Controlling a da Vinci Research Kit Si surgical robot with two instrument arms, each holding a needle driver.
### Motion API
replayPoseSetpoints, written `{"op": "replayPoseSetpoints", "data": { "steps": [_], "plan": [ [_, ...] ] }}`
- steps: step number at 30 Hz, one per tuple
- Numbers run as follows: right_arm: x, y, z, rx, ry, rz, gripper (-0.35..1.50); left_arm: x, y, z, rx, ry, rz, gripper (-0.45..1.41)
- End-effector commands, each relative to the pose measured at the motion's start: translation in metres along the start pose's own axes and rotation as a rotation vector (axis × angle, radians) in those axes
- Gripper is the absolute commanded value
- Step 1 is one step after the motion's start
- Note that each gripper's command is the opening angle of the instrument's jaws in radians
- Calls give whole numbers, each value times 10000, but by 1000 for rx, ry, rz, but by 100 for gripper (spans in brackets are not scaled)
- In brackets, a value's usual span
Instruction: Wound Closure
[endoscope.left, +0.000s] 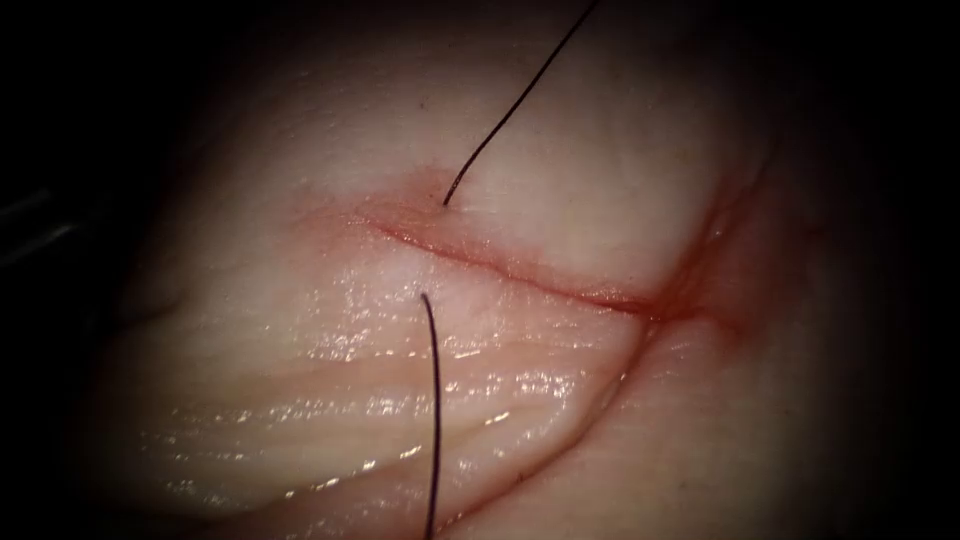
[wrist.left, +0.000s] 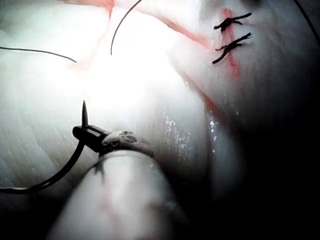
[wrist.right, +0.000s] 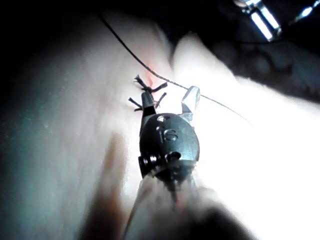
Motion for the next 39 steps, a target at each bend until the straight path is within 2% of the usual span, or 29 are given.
{"op": "replayPoseSetpoints", "data": {
  "steps": [1,5,10,12,16,18,19,21,22,23,24,25,26,31,35,39],
  "plan": [
    [-10,15,4,-9,-6,-5,133,-2,0,6,0,-12,11,-45],
    [-37,33,6,-23,-24,-6,131,-16,-13,11,20,-76,84,-45],
    [-77,52,22,-62,-66,1,130,-22,-10,19,21,-86,99,-45],
    [-106,62,38,-82,-90,-1,130,-22,-4,22,20,-93,106,-45],
    [-147,75,68,-108,-113,-13,130,-20,1,24,16,-89,109,-45],
    [-159,79,79,-118,-122,-12,130,-20,2,25,17,-90,108,-45],
    [-170,80,91,-128,-130,-7,128,-19,2,25,15,-85,108,-45],
    [-178,80,99,-132,-132,-2,121,-19,3,25,15,-83,108,-45],
    [-182,78,103,-129,-131,-2,106,-19,4,25,14,-85,110,-45],
    [-182,76,103,-128,-131,2,86,-19,5,25,11,-84,111,-45],
    [-182,72,102,-118,-133,-1,29,-19,5,24,11,-84,112,-45],
    [-181,71,100,-109,-138,-2,-20,-19,5,24,11,-84,112,-45],
    [-179,69,98,-93,-130,-2,-35,-19,5,24,11,-85,112,-45],
    [-169,65,91,-71,-106,-2,-35,-17,7,26,9,-80,110,-45],
    [-149,55,76,-46,-81,-8,-35,-17,9,26,8,-80,112,-45],
    [-121,26,49,-2,-44,-25,-35,-17,10,26,7,-81,114,-45]
  ]
}}
